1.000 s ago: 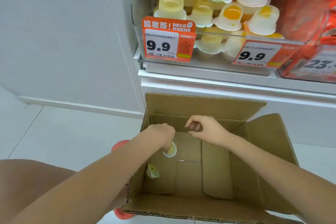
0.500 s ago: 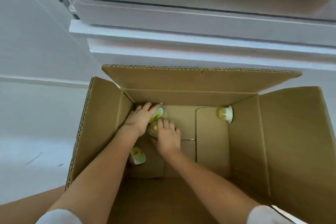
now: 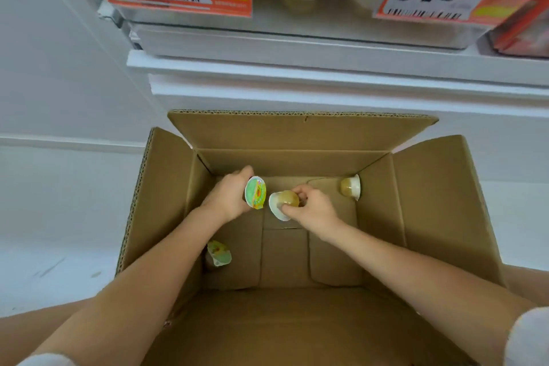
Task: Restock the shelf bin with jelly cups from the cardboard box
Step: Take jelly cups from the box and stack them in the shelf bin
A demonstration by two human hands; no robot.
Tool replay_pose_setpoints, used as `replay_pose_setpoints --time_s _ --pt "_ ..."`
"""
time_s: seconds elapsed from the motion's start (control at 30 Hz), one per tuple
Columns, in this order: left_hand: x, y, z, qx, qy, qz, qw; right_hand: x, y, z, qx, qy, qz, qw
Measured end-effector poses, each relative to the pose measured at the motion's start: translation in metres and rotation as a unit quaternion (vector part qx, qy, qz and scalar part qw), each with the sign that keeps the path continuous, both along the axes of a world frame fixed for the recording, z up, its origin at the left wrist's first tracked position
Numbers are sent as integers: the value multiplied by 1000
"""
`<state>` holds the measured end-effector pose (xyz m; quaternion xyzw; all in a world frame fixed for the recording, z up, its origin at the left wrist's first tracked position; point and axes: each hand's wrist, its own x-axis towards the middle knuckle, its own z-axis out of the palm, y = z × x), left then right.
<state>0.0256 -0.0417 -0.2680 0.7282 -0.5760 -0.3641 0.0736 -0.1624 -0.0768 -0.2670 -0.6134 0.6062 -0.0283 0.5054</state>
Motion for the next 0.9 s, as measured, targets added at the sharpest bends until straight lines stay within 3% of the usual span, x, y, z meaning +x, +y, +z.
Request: replay_pose_setpoints --time_s 0.17,0.33,0.47,0.7,0.9 --pt "-19 -9 98 -41 145 -11 989 -16 -28 108 -69 -131 -3 989" --pt "-34 2 211 -48 263 -3 964 -35 -26 217 -132 -217 62 965" --pt "-45 27 275 -40 442 63 894 -49 -10 276 -150 -290 98 940" --pt "-75 36 304 -59 561 133 815 -61 -5 320 -187 -344 162 906" --pt "-74 24 302 -28 558 110 822 -58 -16 316 -166 -335 186 909"
